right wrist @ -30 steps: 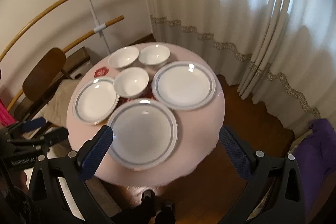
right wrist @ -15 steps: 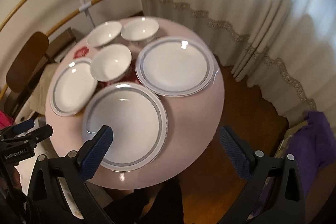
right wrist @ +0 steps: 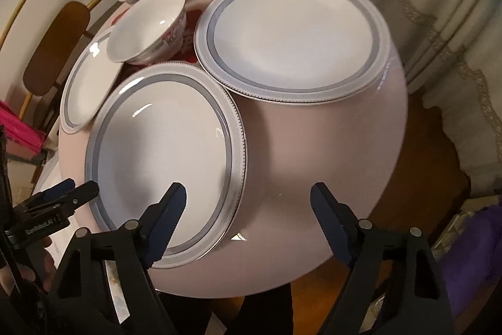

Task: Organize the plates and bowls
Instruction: 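Move both grippers down toward the rim of the nearest grey-rimmed plate, then close both grippers on the rim of the grey-rimmed plate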

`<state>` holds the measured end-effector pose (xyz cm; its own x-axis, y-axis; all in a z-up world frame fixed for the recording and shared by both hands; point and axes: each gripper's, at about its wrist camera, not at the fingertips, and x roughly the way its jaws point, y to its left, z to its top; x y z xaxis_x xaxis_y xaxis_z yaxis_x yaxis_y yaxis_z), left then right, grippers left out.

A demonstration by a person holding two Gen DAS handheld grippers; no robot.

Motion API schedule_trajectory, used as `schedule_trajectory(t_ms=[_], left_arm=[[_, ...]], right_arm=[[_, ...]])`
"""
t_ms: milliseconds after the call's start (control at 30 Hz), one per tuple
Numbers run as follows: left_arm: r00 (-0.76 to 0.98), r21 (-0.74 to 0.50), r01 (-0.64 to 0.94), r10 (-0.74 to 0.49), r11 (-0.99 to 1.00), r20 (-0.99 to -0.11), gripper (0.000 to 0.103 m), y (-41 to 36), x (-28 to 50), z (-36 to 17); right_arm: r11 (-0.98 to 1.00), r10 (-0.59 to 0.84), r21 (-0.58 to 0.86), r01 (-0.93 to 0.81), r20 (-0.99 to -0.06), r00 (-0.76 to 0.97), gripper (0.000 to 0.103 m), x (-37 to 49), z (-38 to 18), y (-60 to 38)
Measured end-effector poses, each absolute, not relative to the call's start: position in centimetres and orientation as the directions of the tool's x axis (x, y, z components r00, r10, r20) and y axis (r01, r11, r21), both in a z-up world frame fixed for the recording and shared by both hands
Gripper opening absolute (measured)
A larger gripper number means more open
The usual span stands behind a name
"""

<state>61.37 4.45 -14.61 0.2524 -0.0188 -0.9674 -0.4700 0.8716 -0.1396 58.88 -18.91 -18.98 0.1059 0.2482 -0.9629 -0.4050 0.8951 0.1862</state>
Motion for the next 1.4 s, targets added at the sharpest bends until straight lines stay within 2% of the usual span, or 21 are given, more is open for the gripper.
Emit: schedule_trajectory(t_ms=[300, 467, 533, 633, 700, 900, 967, 1000, 1100, 1200, 1267, 1300, 1400], left_arm=[[0.265, -0.151, -0.479, -0.022, 0.865, -0.964, 0.080, 3.6, 62.4, -17.2], [0.274, -0.145, -0.470, -0.013, 0.871, -0.962, 0.076, 3.4, 62.5, -17.6], [0.273, -0.142, -0.471, -0.010, 0.871, -0.962, 0.074, 3.3, 62.6, -17.7], [0.263, -0.122, -0.464, 0.005, 0.877, -0.965, 0.071, 3.3, 62.9, -17.8], [0.261, -0.115, -0.463, 0.012, 0.879, -0.965, 0.070, 3.1, 63.0, -18.3], [0.276, -0.109, -0.450, 0.022, 0.886, -0.961, 0.070, 2.5, 62.1, -19.7], [0.288, -0.117, -0.451, 0.020, 0.885, -0.958, 0.068, 2.6, 61.8, -20.1], [0.290, -0.113, -0.449, 0.024, 0.887, -0.957, 0.065, 2.4, 61.7, -20.3], [0.296, -0.105, -0.439, 0.033, 0.892, -0.955, 0.065, 2.0, 61.5, -20.9], [0.307, -0.112, -0.433, 0.029, 0.894, -0.951, 0.054, 1.3, 61.7, -21.0], [0.317, -0.131, -0.419, 0.010, 0.899, -0.948, 0.039, 0.8, 61.6, -21.4], [0.321, -0.139, -0.409, 0.000, 0.902, -0.947, 0.036, 0.5, 61.6, -21.6], [0.319, -0.139, -0.420, 0.003, 0.897, -0.948, 0.037, 0.2, 61.5, -22.1]], right_arm=[[0.854, 0.305, 0.252, -0.455, -0.951, 0.047, 0.076, 60.2, -20.5, -18.8], [0.830, 0.356, 0.314, -0.462, -0.935, 0.004, 0.062, 61.0, -21.0, -18.3], [0.823, 0.366, 0.329, -0.463, -0.931, -0.012, 0.050, 61.2, -21.4, -18.0], [0.819, 0.372, 0.337, -0.464, -0.928, -0.018, 0.041, 61.3, -21.8, -17.5], [0.817, 0.376, 0.340, -0.466, -0.926, -0.016, 0.037, 61.3, -22.0, -17.5], [0.791, 0.461, 0.428, -0.438, -0.887, -0.034, 0.037, 61.8, -22.6, -18.6], [0.792, 0.471, 0.445, -0.419, -0.881, -0.045, 0.030, 62.1, -22.6, -18.9], [0.799, 0.459, 0.436, -0.415, -0.887, -0.047, 0.023, 62.3, -22.7, -19.0], [0.807, 0.454, 0.437, -0.398, -0.889, -0.057, 0.022, 62.6, -22.9, -19.0], [0.811, 0.441, 0.421, -0.407, -0.896, -0.049, 0.023, 62.4, -22.8, -18.7], [0.807, 0.439, 0.416, -0.419, -0.897, -0.045, 0.020, 62.3, -22.7, -18.5], [0.803, 0.446, 0.425, -0.418, -0.894, -0.052, 0.018, 62.2, -22.5, -19.0], [0.805, 0.443, 0.424, -0.414, -0.895, -0.055, 0.018, 62.3, -22.6, -18.9]])
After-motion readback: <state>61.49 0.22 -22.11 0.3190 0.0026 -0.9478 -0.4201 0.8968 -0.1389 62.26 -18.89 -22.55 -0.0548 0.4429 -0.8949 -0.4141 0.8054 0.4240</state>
